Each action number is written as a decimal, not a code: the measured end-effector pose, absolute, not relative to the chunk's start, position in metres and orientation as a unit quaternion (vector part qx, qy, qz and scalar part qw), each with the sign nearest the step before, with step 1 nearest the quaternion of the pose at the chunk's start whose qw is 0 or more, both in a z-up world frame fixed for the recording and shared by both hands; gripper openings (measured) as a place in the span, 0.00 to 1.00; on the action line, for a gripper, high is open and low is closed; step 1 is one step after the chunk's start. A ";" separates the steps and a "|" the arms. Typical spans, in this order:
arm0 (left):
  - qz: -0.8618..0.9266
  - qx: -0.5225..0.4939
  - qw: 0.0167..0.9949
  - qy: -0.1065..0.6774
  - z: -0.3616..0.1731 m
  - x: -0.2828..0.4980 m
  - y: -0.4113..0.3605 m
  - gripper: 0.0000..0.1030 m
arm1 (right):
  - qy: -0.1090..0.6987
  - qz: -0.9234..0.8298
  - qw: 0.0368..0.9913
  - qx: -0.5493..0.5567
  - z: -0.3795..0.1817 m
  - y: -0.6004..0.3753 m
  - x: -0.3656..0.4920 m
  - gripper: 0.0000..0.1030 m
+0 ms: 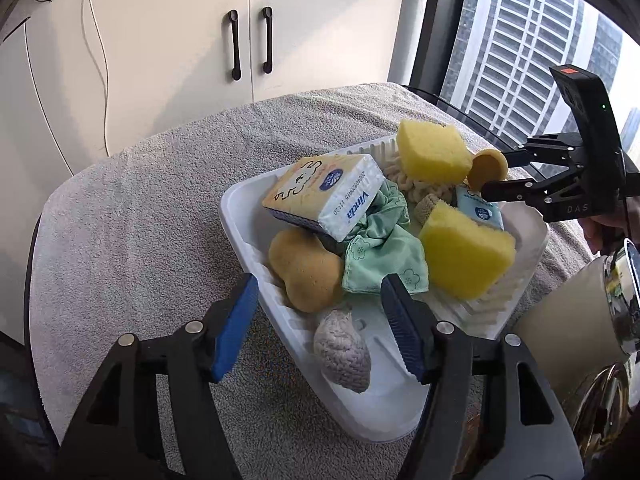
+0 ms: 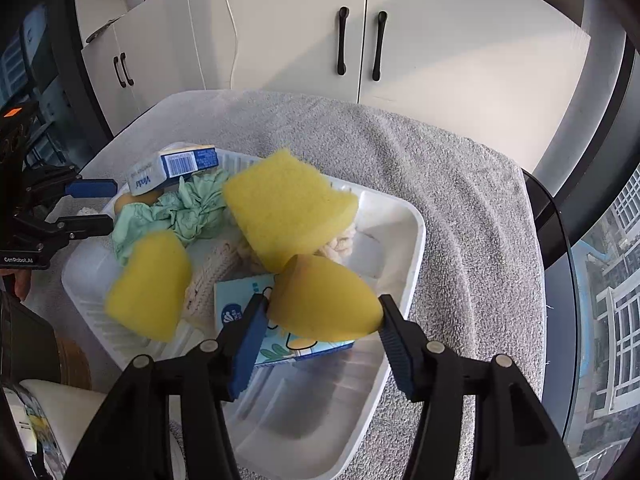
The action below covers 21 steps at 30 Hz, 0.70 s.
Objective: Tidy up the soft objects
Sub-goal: 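Lower sock into tray and open left gripper while right releases egg sponge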
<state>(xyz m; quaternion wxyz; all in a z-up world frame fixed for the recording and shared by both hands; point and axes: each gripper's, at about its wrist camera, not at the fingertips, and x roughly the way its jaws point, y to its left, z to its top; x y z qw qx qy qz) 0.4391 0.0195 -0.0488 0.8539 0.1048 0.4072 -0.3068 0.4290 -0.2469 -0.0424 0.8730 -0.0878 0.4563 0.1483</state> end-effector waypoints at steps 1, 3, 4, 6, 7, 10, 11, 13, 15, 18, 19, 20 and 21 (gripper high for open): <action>-0.307 0.107 0.854 0.405 -0.048 0.438 0.019 0.69 | 0.456 0.148 0.873 -0.087 -0.042 -0.247 0.429 0.58; -0.307 0.105 0.854 0.407 -0.048 0.437 0.020 0.69 | 0.456 0.147 0.874 -0.085 -0.042 -0.248 0.428 0.59; -0.305 0.106 0.855 0.406 -0.048 0.437 0.020 0.69 | 0.455 0.146 0.874 -0.084 -0.042 -0.248 0.427 0.60; -0.303 0.106 0.856 0.405 -0.047 0.436 0.021 0.69 | 0.455 0.146 0.875 -0.079 -0.042 -0.250 0.425 0.62; -0.303 0.106 0.856 0.405 -0.047 0.435 0.021 0.69 | 0.454 0.146 0.875 -0.077 -0.041 -0.250 0.425 0.65; -0.303 0.101 0.859 0.400 -0.043 0.431 0.023 0.71 | 0.447 0.146 0.880 -0.070 -0.036 -0.253 0.420 0.70; -0.303 0.099 0.860 0.399 -0.041 0.430 0.024 0.71 | 0.445 0.147 0.881 -0.068 -0.034 -0.254 0.419 0.71; -0.302 0.097 0.862 0.395 -0.038 0.428 0.025 0.71 | 0.441 0.147 0.883 -0.061 -0.031 -0.257 0.417 0.73; -0.301 0.094 0.864 0.392 -0.035 0.425 0.027 0.71 | 0.439 0.144 0.885 -0.058 -0.027 -0.260 0.414 0.74; -0.297 0.091 0.868 0.387 -0.031 0.420 0.029 0.71 | 0.436 0.140 0.887 -0.053 -0.024 -0.264 0.409 0.74; -0.296 0.089 0.869 0.386 -0.030 0.418 0.031 0.71 | 0.435 0.139 0.888 -0.051 -0.024 -0.266 0.407 0.74; -0.295 0.088 0.871 0.384 -0.028 0.416 0.032 0.71 | 0.434 0.139 0.889 -0.048 -0.023 -0.267 0.406 0.74; -0.292 0.086 0.873 0.382 -0.027 0.414 0.034 0.71 | 0.434 0.138 0.889 -0.045 -0.023 -0.269 0.403 0.74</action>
